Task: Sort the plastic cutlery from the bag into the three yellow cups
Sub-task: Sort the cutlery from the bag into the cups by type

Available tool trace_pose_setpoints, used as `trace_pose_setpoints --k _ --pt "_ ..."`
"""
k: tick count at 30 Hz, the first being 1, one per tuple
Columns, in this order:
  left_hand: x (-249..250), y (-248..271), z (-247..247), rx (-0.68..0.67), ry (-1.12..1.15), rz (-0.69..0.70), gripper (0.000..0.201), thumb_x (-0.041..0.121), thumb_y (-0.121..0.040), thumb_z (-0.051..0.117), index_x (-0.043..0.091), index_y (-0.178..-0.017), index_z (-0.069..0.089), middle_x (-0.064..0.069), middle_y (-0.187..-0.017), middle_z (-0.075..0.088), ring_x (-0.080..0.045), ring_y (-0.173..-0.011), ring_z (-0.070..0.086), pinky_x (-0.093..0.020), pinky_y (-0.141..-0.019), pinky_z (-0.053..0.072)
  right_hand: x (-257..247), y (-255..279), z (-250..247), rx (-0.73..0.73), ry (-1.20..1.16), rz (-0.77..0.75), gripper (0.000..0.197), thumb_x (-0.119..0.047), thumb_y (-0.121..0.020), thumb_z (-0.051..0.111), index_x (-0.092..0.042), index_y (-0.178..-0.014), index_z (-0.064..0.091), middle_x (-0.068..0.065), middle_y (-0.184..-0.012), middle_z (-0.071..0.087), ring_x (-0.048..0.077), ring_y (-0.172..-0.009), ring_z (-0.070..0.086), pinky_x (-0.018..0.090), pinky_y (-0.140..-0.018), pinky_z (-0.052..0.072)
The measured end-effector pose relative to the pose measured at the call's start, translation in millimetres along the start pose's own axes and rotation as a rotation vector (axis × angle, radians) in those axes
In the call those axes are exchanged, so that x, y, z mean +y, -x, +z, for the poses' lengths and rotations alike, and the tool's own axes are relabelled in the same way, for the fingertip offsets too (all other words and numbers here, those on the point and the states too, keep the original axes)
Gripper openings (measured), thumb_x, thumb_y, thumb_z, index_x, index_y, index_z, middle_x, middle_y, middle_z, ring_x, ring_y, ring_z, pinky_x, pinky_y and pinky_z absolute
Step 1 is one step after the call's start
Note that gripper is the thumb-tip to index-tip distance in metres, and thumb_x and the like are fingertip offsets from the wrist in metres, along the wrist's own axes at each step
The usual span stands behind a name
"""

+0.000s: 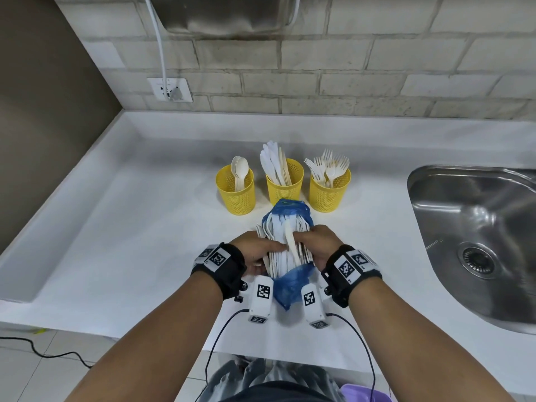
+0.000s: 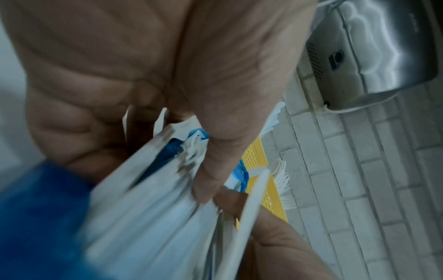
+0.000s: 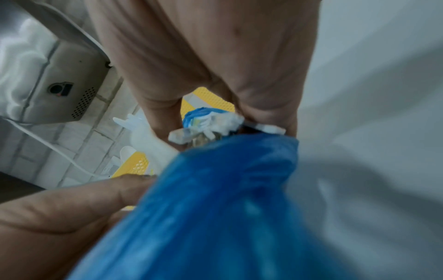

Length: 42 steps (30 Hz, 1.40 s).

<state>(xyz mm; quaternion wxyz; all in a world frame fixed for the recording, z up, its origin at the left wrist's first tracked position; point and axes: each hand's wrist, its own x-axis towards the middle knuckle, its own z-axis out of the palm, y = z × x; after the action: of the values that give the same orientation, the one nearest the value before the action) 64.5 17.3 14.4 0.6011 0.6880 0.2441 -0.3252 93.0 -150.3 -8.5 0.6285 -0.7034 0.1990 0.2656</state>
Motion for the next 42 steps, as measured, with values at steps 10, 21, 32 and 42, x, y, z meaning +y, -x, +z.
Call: trace_pose_setpoints --k 10,21,32,42 --pt "5 -3 10 0.294 -0.437 0.165 0.081 0.053 -0.051 0.086 0.017 -0.119 0.060 0.000 -0.111 0.069 -0.022 -0.100 0.067 -0.033 -0.082 0.055 -6 20 0 0.221 0.428 -0.154 0.063 -0.026 -0.083 0.081 -0.007 -0.132 0.045 0.012 -0.125 0.063 0.032 -0.117 0.061 0.030 -0.088 0.045" --pt "3 2 19 0.437 -0.534 0.211 0.059 0.039 -0.075 0.081 0.008 -0.119 0.055 -0.007 -0.116 0.065 -0.026 -0.103 0.063 -0.028 -0.075 0.045 4 4 -9 0.237 0.405 -0.111 0.053 -0.028 -0.084 0.070 -0.002 -0.126 0.049 0.015 -0.121 0.066 0.032 -0.114 0.063 0.034 -0.091 0.050" --pt "4 14 33 0.439 -0.468 0.301 0.060 0.034 -0.083 0.075 0.007 -0.126 0.043 -0.009 -0.117 0.062 -0.031 -0.111 0.062 -0.028 -0.077 0.042 1 8 -7 0.284 0.441 -0.163 0.052 -0.024 -0.079 0.074 -0.003 -0.121 0.052 0.015 -0.119 0.065 0.033 -0.116 0.061 0.038 -0.095 0.052" --pt "5 15 45 0.426 -0.558 0.280 0.086 0.039 -0.070 0.084 0.012 -0.136 0.036 -0.012 -0.129 0.057 -0.031 -0.118 0.059 -0.035 -0.091 0.049 -4 10 -17 0.266 0.508 -0.133 0.037 -0.008 -0.087 0.056 -0.016 -0.054 0.039 0.001 -0.056 0.043 0.020 -0.058 0.044 0.028 -0.062 0.035"
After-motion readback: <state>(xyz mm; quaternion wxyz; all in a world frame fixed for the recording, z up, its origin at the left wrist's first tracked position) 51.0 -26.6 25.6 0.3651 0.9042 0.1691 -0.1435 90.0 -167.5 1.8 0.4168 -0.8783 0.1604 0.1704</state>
